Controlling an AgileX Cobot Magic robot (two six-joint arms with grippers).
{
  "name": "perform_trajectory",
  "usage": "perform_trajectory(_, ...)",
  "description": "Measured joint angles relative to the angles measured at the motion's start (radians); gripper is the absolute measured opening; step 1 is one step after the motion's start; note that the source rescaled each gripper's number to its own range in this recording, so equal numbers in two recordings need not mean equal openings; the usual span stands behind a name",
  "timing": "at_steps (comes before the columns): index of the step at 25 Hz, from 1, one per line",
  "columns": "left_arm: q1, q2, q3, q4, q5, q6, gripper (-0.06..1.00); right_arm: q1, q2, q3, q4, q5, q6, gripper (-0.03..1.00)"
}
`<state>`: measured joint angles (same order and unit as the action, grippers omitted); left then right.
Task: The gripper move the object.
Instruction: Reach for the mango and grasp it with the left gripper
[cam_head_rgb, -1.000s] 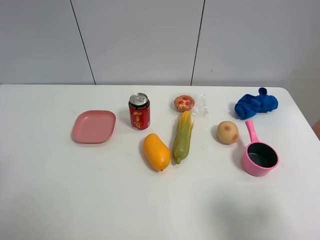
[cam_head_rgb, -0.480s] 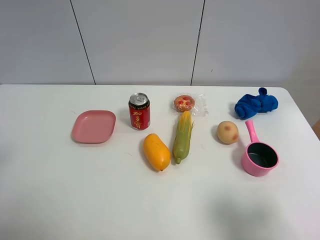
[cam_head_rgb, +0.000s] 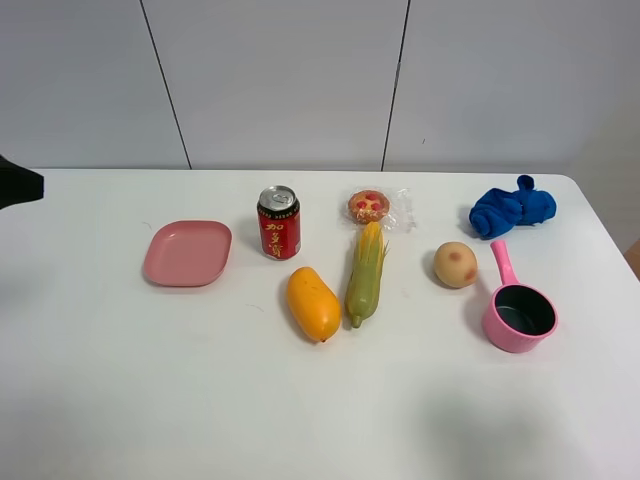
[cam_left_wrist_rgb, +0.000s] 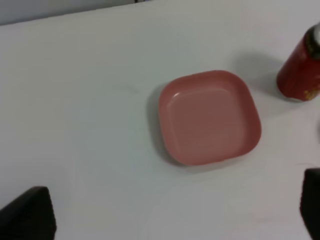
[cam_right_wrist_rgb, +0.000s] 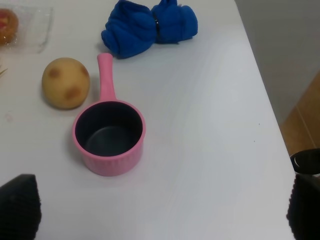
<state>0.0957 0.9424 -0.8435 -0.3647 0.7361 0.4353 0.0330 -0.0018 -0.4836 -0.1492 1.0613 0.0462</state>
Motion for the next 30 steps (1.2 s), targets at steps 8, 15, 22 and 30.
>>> perform_trajectory(8,-0.236,0.215,-0.083,0.104,-0.064,-0.192,1.0,0.0,0.0,0.0,0.0,0.0,0.0,1.0)
perform_trajectory(15,-0.385,0.412,-0.137,0.124,-0.109,-0.315,1.0,0.0,0.0,0.0,0.0,0.0,0.0,1.0)
perform_trajectory(22,-0.491,0.541,-0.195,0.125,-0.119,-0.351,1.0,0.0,0.0,0.0,0.0,0.0,0.0,1.0)
perform_trajectory(30,-0.603,0.617,-0.206,0.125,-0.118,-0.373,1.0,0.0,0.0,0.0,0.0,0.0,0.0,1.0)
